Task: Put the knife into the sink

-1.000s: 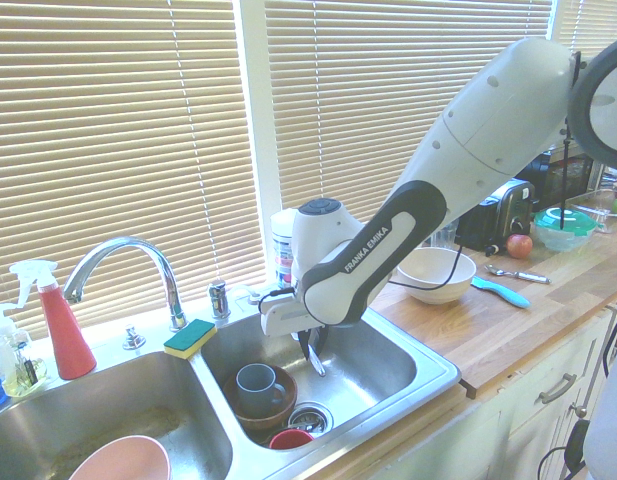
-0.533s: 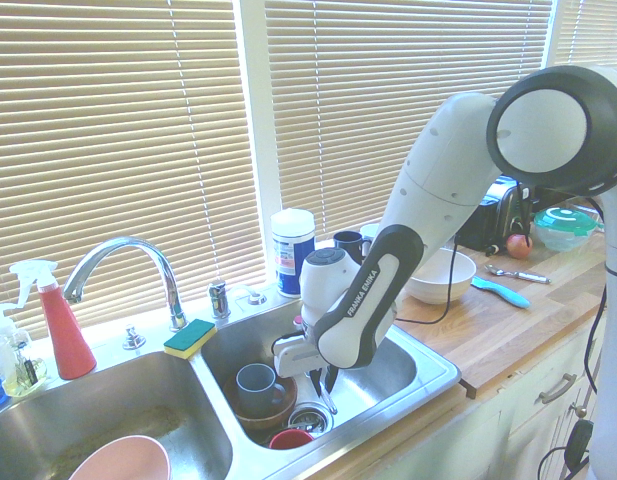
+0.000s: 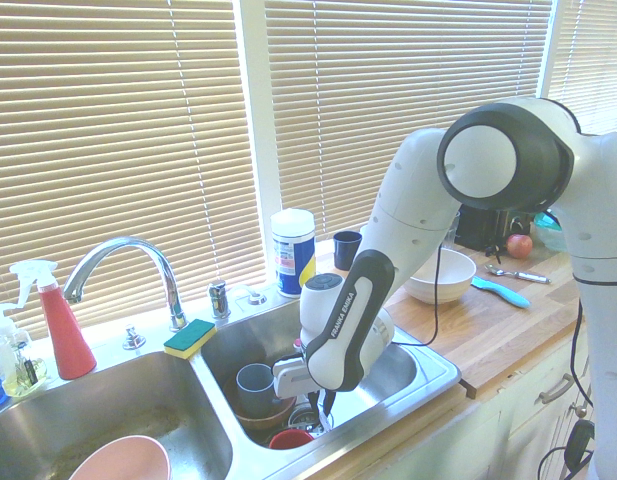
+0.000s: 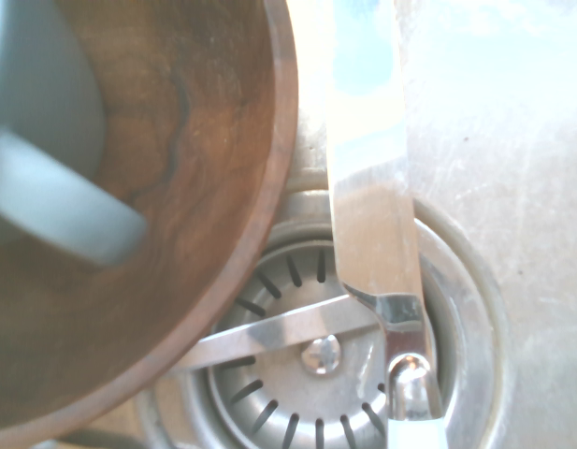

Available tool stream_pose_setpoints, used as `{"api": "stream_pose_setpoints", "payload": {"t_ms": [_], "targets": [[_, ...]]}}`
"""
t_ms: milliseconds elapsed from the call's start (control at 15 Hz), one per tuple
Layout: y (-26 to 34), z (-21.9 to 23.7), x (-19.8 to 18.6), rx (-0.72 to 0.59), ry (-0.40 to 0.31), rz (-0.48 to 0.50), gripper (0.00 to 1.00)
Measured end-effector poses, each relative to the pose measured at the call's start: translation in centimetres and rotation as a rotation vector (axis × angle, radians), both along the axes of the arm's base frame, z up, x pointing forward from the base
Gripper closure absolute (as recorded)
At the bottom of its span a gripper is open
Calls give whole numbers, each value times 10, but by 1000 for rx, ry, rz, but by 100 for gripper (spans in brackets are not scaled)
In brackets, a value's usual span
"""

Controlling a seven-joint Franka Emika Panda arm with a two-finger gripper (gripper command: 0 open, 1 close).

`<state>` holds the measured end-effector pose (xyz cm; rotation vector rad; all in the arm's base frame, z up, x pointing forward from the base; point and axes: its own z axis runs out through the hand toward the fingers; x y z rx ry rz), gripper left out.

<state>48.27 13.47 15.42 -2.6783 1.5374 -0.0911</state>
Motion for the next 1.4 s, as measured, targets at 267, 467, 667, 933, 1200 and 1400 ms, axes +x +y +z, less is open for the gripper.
{"api": "stream_pose_setpoints", "payload": {"t_ms": [267,467,667,933,1200,1400], "targets": [[-2,-9,2,6,16,-7,0],[-6,-15,0,5,27,-16,0],[-5,-16,0,6,30,-23,0],[-9,-17,0,3,32,-28,0],[-11,4,7,10,-12,-25,0],[-7,60,3,-16,-57,25,0]]}}
